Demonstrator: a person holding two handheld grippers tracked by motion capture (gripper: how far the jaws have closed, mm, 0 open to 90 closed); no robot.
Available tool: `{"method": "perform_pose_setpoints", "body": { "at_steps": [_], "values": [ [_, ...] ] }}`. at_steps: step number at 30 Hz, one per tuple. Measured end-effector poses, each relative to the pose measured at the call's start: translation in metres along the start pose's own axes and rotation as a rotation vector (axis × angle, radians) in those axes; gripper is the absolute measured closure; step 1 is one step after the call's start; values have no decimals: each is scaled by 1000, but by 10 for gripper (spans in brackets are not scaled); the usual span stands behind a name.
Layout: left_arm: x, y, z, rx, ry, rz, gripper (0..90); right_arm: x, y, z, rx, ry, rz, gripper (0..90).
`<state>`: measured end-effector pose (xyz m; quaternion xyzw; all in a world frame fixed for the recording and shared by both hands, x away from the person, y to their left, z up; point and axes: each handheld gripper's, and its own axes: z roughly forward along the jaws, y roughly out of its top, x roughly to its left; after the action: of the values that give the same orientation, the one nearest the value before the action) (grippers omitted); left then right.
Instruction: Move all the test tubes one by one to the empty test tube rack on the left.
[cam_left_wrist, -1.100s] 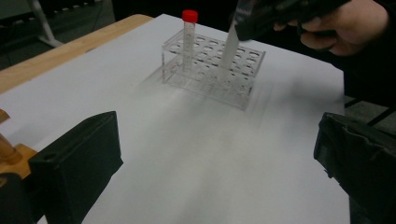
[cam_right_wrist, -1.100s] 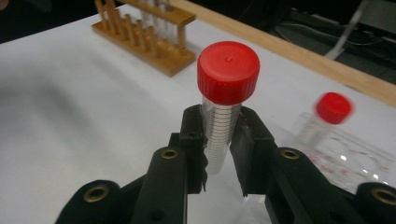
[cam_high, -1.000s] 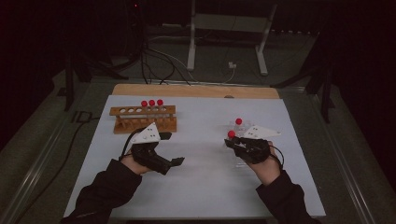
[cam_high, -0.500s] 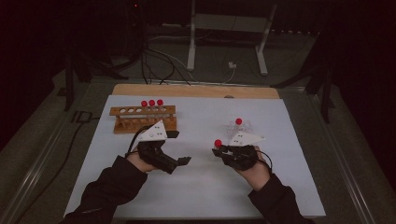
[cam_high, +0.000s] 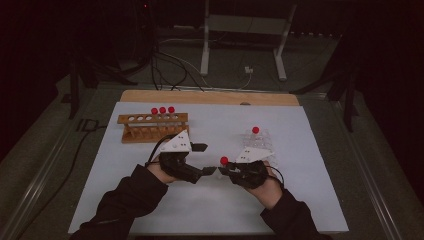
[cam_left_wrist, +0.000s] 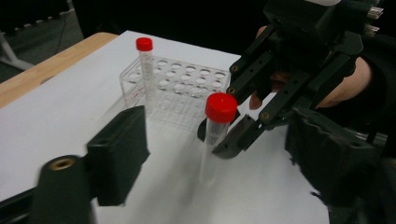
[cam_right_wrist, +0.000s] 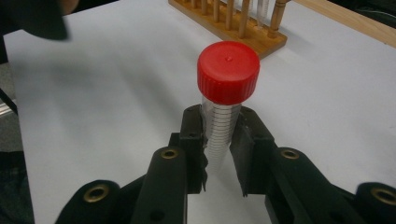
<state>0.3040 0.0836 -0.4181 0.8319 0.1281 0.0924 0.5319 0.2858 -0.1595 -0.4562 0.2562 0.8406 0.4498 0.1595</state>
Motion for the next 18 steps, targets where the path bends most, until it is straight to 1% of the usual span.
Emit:
{"method": "perform_pose_setpoints", "body": {
  "at_steps": [4,11,18],
  "values": [
    [-1,2,7,-1,-1,7,333,2,0,0,1,9,-3,750],
    [-3,5,21,5,-7,21,444,3,1,-1,-2,18,1,750],
    [-5,5,33,28,-13,37,571,3,1,-2,-4,21,-3,750]
  ]
}}
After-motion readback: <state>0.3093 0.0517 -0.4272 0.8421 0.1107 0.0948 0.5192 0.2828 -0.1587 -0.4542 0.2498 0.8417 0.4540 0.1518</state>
